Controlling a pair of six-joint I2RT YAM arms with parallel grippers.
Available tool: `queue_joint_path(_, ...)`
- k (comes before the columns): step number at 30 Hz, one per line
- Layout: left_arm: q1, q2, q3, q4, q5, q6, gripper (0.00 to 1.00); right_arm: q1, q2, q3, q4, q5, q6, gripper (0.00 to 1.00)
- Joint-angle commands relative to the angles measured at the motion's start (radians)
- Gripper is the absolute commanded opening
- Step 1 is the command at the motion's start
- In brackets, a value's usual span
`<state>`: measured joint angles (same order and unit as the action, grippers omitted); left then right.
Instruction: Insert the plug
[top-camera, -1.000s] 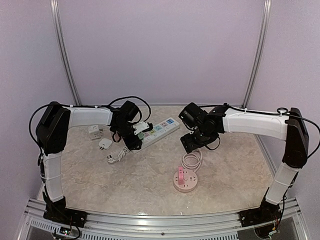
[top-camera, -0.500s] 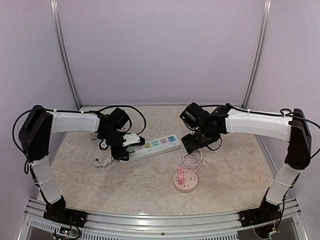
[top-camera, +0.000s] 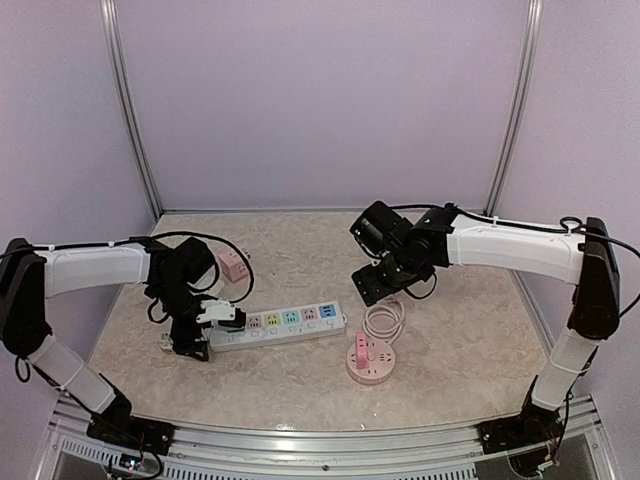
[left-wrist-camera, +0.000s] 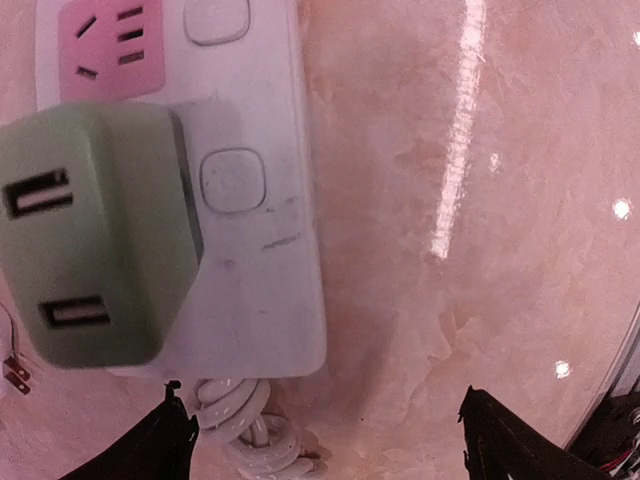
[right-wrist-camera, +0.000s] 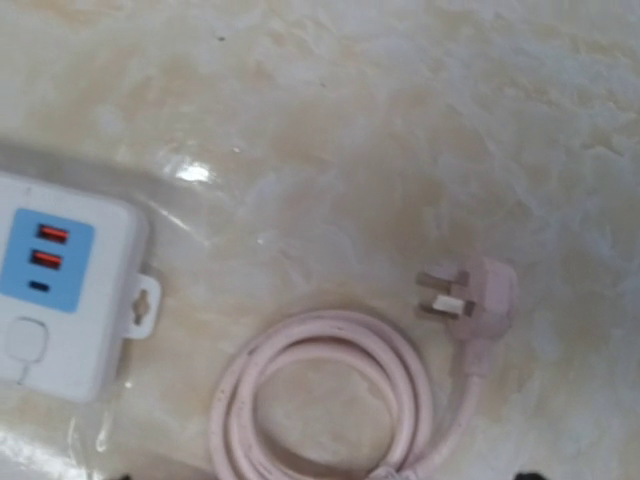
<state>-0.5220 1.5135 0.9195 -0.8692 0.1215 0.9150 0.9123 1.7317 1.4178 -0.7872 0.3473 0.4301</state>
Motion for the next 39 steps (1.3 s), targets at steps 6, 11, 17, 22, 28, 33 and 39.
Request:
queue_joint_path(6,0.185,-0.072,0.335,-0.358,0.088,0.176,0.99,0.021,0.031,0.043,-0.031,0.026,-0.017,0.83)
queue_joint_path(11,0.358,-0.013,0.522,-0.199,0.074,0.085,0.99,0.022,0.022,0.043,-0.034,0.038,-0.022,0.84)
queue_joint_path(17,0.464,0.275,0.829,-0.128,-0.051,-0.144,0.99,0.023,0.03,0.057,-0.044,0.052,-0.032,0.85)
queue_joint_path(22,0.456,0.539,1.088,-0.363,-0.142,-0.07,0.99,0.027,0.039,0.054,-0.052,0.059,-0.038,0.86)
queue_joint_path(28,0.453,0.689,1.156,-0.318,-0.216,-0.055,0.99,0.028,0.05,0.049,-0.044,0.054,-0.049,0.87)
queue_joint_path(33,0.452,0.771,1.178,-0.308,-0.206,-0.03,0.99,0.03,0.063,0.045,-0.043,0.048,-0.053,0.87)
queue_joint_path(39,0.443,0.833,1.166,-0.338,-0.185,0.007,0.96,0.031,0.067,0.041,-0.043,0.041,-0.05,0.88)
